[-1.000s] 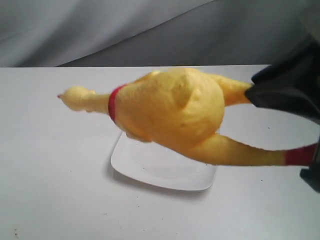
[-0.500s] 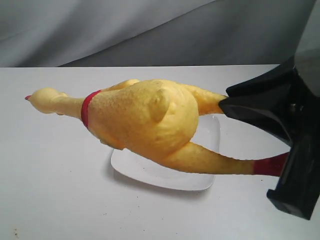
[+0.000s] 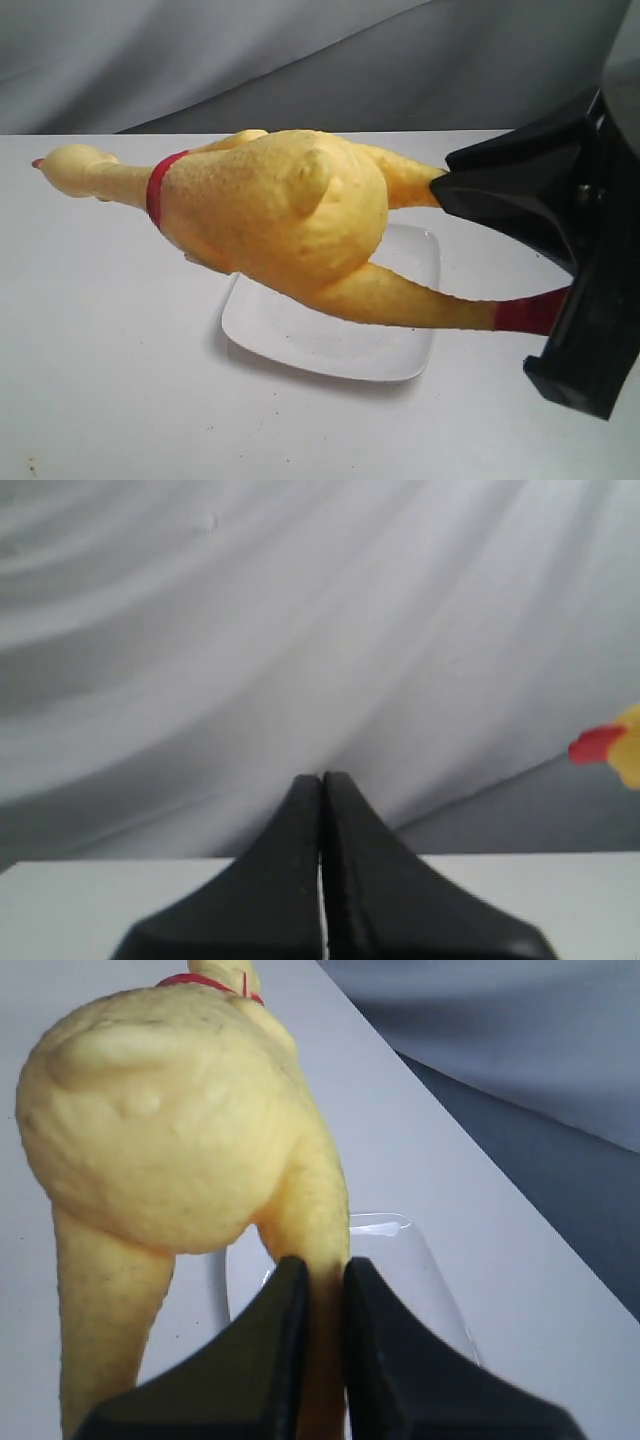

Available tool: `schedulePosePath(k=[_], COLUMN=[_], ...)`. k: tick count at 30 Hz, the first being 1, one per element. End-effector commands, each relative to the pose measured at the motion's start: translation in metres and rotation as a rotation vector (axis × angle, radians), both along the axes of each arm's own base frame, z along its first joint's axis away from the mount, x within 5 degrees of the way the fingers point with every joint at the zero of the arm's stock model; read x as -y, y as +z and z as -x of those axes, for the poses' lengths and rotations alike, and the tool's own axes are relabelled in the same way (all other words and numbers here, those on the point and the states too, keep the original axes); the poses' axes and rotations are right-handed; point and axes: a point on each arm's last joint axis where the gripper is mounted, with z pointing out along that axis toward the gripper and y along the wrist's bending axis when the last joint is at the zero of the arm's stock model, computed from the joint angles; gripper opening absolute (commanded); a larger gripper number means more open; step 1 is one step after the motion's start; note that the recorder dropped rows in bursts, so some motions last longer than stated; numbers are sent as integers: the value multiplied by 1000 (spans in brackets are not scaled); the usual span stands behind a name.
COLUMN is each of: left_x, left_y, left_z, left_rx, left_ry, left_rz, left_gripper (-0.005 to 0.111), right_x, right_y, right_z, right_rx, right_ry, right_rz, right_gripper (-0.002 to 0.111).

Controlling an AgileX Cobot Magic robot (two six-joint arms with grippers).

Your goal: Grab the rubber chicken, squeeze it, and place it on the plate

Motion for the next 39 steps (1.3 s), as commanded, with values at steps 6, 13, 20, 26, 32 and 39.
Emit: schedulePosePath(k=[6, 13, 20, 26, 32, 39], left_x=[4, 10, 71, 77, 79, 82], left_y=[34, 60, 3, 4, -1, 31], left_z=[14, 40, 19, 24, 23, 11], left_rx=[424, 867, 151, 167, 70, 20], left_ry=[-30, -381, -757, -842, -906, -1058], left_rz=[-30, 376, -400, -360, -260, -92], left_gripper=[0, 0, 4, 18, 63, 75], right_x=[5, 2, 13, 20, 20, 18], right_y=[2, -12, -31, -34, -41, -39], right_z=[-9, -40, -65, -73, -79, -78], right_rx=[-72, -200, -343, -484, -519, -533], right_ry=[-168, -250, -132, 75, 76, 87], right_rz=[-136, -202, -161, -297, -287, -312], right_gripper=[0, 0, 0, 0, 0, 0])
